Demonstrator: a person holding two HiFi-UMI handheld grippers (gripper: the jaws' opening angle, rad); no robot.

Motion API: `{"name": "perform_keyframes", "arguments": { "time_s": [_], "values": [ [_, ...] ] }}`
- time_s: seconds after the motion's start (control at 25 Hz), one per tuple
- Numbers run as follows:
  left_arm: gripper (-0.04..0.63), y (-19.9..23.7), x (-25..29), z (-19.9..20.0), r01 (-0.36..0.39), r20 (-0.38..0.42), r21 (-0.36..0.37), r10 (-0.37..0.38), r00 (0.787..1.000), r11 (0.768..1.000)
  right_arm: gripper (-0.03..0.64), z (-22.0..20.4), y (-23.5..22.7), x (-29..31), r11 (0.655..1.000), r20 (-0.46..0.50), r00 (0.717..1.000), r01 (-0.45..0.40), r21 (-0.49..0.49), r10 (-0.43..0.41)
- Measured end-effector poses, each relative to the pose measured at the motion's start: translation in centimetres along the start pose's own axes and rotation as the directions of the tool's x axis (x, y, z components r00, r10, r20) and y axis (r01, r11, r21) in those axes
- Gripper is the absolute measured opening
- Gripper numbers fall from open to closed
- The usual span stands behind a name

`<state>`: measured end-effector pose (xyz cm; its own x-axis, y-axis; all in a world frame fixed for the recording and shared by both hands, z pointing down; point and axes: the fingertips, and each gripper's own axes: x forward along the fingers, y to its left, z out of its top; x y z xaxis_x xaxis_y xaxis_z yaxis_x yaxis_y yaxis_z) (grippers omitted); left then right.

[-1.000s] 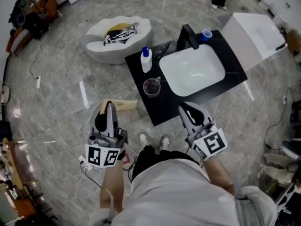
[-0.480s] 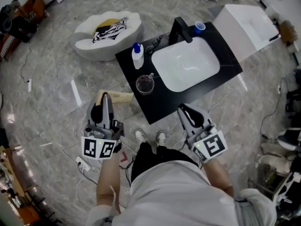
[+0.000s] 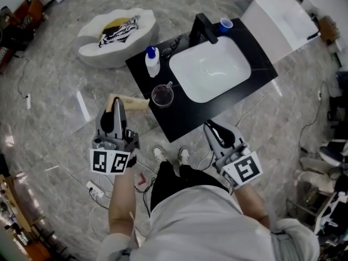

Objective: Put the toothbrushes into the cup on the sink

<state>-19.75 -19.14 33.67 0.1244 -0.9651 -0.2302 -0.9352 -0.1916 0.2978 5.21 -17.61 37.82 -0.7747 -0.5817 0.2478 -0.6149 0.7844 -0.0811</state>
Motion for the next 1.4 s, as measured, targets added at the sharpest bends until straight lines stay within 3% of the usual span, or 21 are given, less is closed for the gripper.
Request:
{"name": "perform_keyframes", "arguments": {
  "time_s": [0.76,1.4],
  "values": [
    [0.032,1.9,3.1,-4.3,0.001,-0.04,-0.09,-0.004,0.999,0.996,0.052,-0.9,-0.6,0.2,0.999,-0.035,0.999,0.038,0.021,-0.037],
    [0.032,4.3,5.4,-8.4,-0.034,-0.076,-0.21,0.018,0.997,0.977,0.051,-1.8,-0.9,1.4,0.998,-0.065,0.997,0.053,0.041,-0.05]
  ]
}}
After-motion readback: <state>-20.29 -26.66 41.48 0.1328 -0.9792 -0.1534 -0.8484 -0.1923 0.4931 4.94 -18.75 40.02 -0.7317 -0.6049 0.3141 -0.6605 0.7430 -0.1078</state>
